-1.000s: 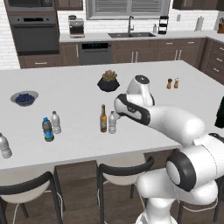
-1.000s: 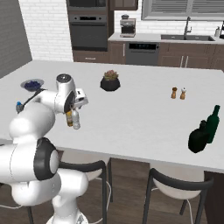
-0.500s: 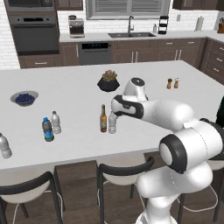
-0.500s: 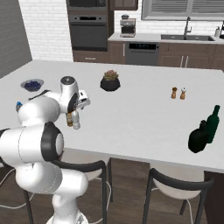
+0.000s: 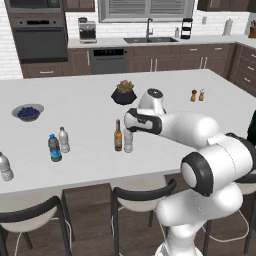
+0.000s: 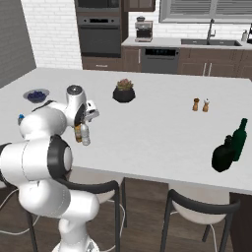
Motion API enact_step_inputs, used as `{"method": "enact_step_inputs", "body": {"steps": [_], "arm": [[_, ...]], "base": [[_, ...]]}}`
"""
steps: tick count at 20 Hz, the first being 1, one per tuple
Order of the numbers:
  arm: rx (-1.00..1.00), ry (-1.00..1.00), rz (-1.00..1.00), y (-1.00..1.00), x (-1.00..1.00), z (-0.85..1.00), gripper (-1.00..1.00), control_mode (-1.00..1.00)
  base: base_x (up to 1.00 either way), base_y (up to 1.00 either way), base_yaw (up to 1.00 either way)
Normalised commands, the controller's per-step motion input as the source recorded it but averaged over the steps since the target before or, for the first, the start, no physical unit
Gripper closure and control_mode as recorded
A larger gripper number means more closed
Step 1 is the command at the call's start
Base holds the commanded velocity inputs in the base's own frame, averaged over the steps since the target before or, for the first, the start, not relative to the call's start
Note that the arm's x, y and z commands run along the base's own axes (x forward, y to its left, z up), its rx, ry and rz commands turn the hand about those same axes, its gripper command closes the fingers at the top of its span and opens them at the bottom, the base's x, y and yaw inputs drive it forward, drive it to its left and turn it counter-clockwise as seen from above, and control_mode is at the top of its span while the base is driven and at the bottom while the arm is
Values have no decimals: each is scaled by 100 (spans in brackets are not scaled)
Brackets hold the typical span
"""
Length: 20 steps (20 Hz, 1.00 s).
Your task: Move the plastic bottles in the middle to the plastics group, and the glass bottles in the middle to the glass group.
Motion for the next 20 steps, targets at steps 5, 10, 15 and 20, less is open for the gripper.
{"method": "enact_step_inputs", "body": {"steps": [5,10,15,20], "arm": [[5,-7,9,0,30,-25,-100,-100],[4,-1,11,0,3,-15,-100,-100],[0,13,6,0,0,0,-100,-100],[-1,27,3,6,12,0,-100,-100]], "base": [[0,0,0],[0,0,0],[0,0,0],[0,0,0]]}}
